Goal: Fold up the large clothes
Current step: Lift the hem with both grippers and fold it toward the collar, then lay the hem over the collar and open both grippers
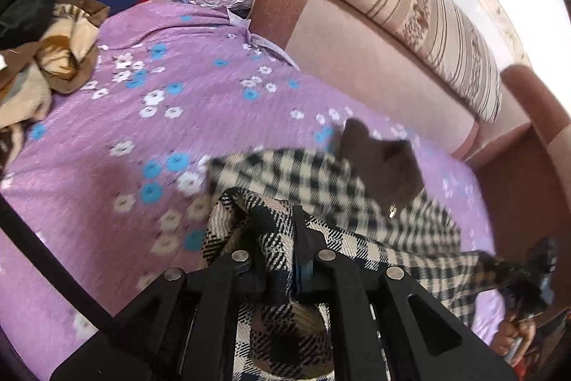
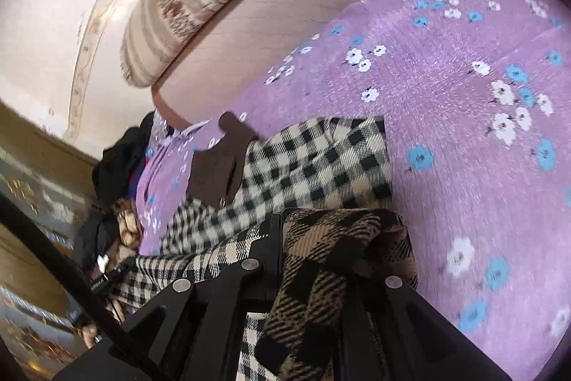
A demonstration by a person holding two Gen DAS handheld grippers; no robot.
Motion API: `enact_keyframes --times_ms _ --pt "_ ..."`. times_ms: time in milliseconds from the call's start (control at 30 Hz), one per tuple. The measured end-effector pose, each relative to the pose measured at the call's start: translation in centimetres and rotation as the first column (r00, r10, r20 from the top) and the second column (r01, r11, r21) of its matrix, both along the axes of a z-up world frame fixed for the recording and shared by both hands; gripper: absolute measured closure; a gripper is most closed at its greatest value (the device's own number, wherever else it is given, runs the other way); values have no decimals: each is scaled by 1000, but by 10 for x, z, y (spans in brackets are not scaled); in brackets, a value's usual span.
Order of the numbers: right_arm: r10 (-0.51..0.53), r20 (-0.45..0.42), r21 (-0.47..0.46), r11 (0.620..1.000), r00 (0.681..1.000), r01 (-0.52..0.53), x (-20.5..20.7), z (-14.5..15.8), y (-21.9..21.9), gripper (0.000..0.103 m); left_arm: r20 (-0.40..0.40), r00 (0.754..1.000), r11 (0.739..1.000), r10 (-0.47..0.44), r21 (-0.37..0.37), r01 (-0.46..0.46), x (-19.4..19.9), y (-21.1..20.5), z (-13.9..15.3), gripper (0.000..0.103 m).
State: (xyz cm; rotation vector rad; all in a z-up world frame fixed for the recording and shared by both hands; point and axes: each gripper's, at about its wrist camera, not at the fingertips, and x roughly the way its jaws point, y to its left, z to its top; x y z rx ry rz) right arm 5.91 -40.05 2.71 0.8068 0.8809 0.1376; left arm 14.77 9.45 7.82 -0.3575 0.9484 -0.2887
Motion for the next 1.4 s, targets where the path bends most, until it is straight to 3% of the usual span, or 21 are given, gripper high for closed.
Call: enact_keyframes --times_ms 167,200,233,267,300,400,567,700,867,1133,1300,1400 --pt "-40 -36 76 996 999 43 26 -21 -16 91 -47 999 989 22 -147 -28 26 8 -14 91" --pt "-47 -38 66 997 998 49 29 -22 -17 73 -57 998 984 22 -177 -32 31 10 -16 91" --pt "-65 -32 46 997 997 67 31 -23 -19 43 -66 998 978 22 -207 -36 34 12 -19 91" --pt "-89 -19 35 995 996 90 32 -23 -22 33 -71 997 971 23 -237 -39 37 14 -21 91" --pt "-117 -7 31 993 993 117 33 -22 -25 29 -76 997 963 26 -264 -45 39 16 -22 90" --pt "-158 -7 70 985 987 158 37 -25 -39 29 -88 995 950 36 -306 -62 43 17 -25 89" --pt "-173 2 48 984 985 173 36 -21 -43 29 -106 993 924 58 -371 -94 46 21 -25 89" --pt "-168 42 -44 984 985 170 33 -5 -35 29 -105 993 917 63 -386 -99 45 22 -23 88" --pt "-156 102 -212 961 982 175 27 19 -23 29 -106 992 890 62 -443 -103 42 29 -19 85" --pt "-144 162 -296 936 976 188 16 42 -8 29 -114 991 852 69 -510 -118 39 38 -11 50" --pt "-83 236 -445 877 968 184 -1 69 28 29 -151 986 819 71 -555 -144 37 49 -16 47" --pt "-55 258 -477 861 964 177 -11 78 38 29 -153 986 812 66 -566 -142 36 51 -14 44"
